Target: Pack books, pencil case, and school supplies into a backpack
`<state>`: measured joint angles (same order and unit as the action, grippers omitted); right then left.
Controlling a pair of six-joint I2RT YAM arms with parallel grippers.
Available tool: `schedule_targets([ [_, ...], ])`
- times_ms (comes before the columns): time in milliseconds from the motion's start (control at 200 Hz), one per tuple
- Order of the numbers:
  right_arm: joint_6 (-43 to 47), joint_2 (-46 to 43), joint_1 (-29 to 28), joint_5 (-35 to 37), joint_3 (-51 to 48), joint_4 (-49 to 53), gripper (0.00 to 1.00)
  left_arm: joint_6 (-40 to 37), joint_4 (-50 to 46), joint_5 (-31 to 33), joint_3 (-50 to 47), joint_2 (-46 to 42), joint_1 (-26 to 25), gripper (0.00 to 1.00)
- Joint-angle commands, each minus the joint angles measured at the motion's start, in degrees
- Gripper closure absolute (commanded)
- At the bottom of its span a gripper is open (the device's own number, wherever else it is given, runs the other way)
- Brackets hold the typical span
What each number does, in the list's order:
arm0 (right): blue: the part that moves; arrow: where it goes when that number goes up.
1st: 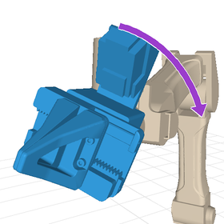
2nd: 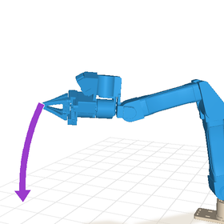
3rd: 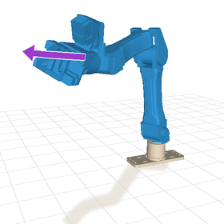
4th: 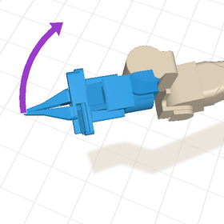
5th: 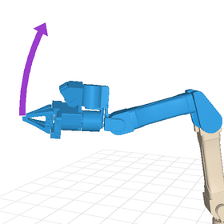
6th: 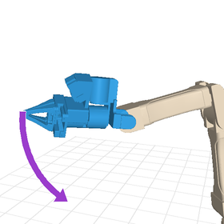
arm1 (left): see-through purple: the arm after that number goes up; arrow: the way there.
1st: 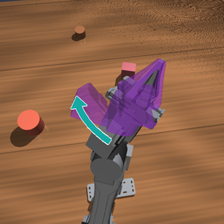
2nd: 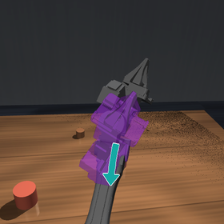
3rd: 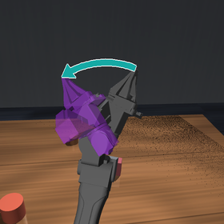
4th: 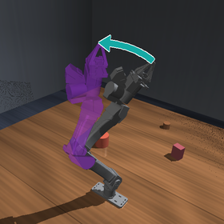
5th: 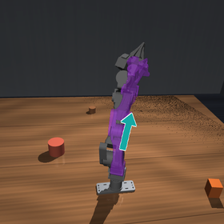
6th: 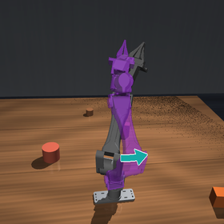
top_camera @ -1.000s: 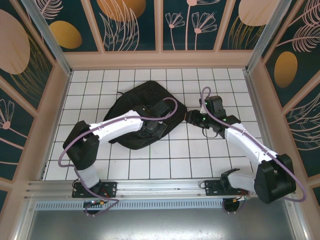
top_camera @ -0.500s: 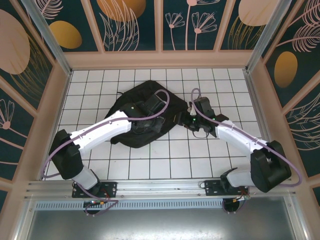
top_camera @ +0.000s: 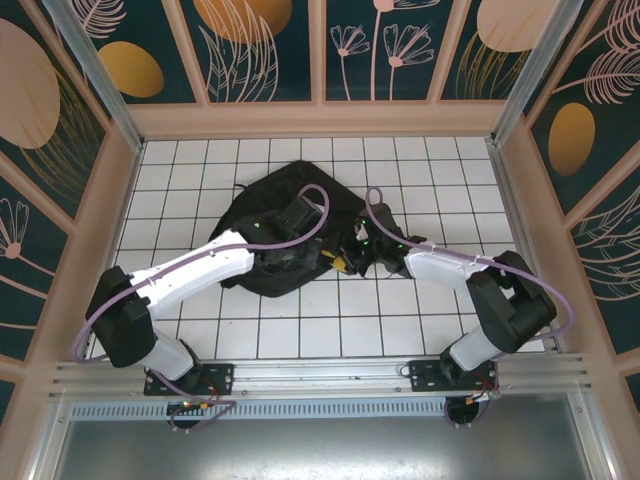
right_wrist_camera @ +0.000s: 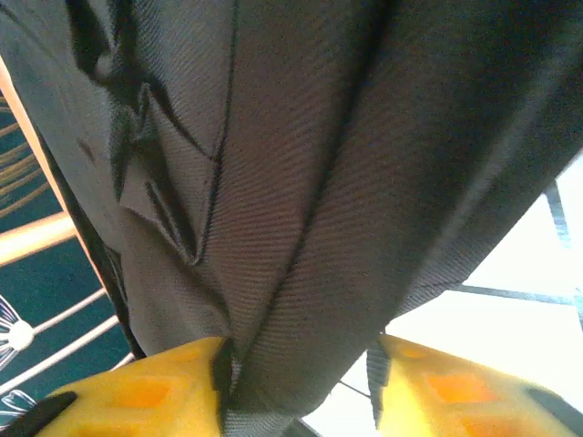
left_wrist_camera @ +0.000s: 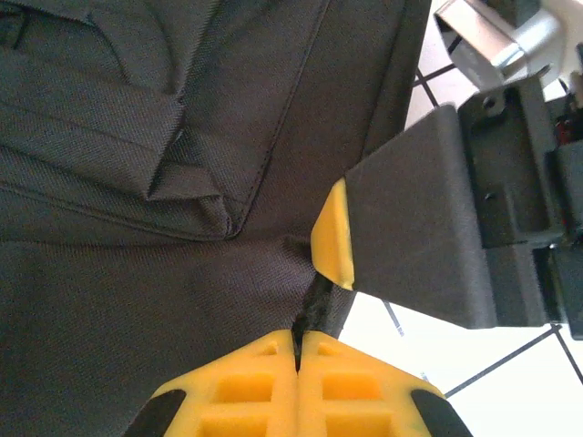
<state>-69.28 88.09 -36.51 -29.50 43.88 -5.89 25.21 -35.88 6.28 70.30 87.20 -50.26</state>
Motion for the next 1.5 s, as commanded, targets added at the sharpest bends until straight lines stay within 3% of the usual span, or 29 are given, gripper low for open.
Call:
schedule_targets([
  [0, -4.4, 0.6, -0.9, 0.2, 1.3, -2.0, 0.71, 2.2, 2.9, 0.7, -1.5, -3.2, -0.2, 1.00],
  [95, -1.4, 0.1, -0.4, 3.5, 2.7, 2.5, 1.00, 3.1, 3.2, 2.6, -3.1, -5.1, -0.3, 1.00],
  [410, 4.7, -0.9, 4.8, 8.9, 3.1, 7.8, 1.00, 8.6, 5.1, 5.1, -10.9, -13.1, -0.3, 1.00],
  [616, 7.7, -0.8, 11.2, 9.0, 2.7, 8.2, 1.00, 10.5, 5.6, 9.0, -14.0, -16.6, -0.3, 1.00],
  [836, 17.4, 0.3, 17.5, 9.5, 7.0, 14.0, 1.00, 11.6, 4.5, 13.9, -16.3, -19.2, 0.5, 1.00],
  [1041, 23.4, 0.5, 18.9, 11.3, 10.7, 17.0, 1.00, 11.7, 7.4, 12.1, -17.2, -19.2, 1.7, 1.00],
  [1131, 24.7, 0.9, 17.6, 9.7, 11.9, 17.3, 0.76, 11.2, 10.7, 8.2, -16.7, -17.9, 1.7, 1.00],
  [1201, 25.8, 0.2, 16.1, 10.9, 12.8, 18.0, 0.69, 10.5, 13.0, 4.6, -15.0, -16.0, 1.7, 1.00],
  [1271, 26.4, -0.4, 15.5, 12.2, 13.6, 19.7, 0.68, 10.7, 12.4, 4.0, -11.1, -13.6, 1.8, 0.64],
  [1346, 27.0, -1.2, 15.6, 13.0, 13.2, 20.1, 0.69, 10.2, 12.0, 0.9, -7.8, -10.8, 3.7, 0.50],
  [1496, 28.1, -0.6, 15.7, 11.3, 12.4, 19.8, 0.69, 5.9, 15.7, -11.5, -7.4, -8.7, 8.2, 0.27],
])
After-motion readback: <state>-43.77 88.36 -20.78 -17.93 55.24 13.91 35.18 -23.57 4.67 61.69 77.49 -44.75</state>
